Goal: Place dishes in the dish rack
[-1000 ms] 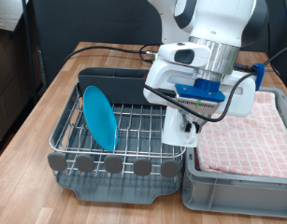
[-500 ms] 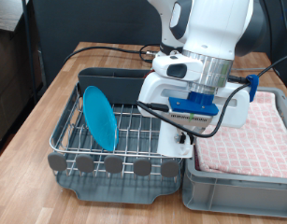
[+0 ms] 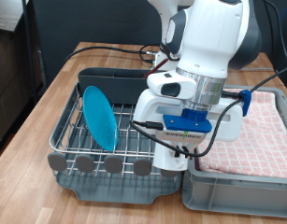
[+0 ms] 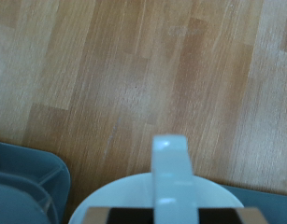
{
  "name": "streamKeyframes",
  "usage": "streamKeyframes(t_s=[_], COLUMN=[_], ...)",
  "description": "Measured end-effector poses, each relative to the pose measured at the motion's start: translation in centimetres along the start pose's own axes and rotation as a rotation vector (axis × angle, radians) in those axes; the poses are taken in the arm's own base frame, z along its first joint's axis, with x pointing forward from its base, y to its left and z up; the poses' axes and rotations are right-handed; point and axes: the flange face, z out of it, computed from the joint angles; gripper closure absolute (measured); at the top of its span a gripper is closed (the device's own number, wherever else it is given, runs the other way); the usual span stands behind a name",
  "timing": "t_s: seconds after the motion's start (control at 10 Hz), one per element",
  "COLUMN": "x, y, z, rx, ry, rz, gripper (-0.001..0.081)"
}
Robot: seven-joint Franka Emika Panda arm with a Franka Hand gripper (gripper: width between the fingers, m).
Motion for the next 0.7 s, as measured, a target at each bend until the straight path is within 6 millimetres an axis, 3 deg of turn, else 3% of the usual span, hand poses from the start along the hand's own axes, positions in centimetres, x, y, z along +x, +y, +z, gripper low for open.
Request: streamKeyframes(t_s=[0.7], x=[1.2], y=[-0.7], z=[2.7], rx=[-0.061], ry=[-0.08], rz=[-0.007], gripper=[0.0734])
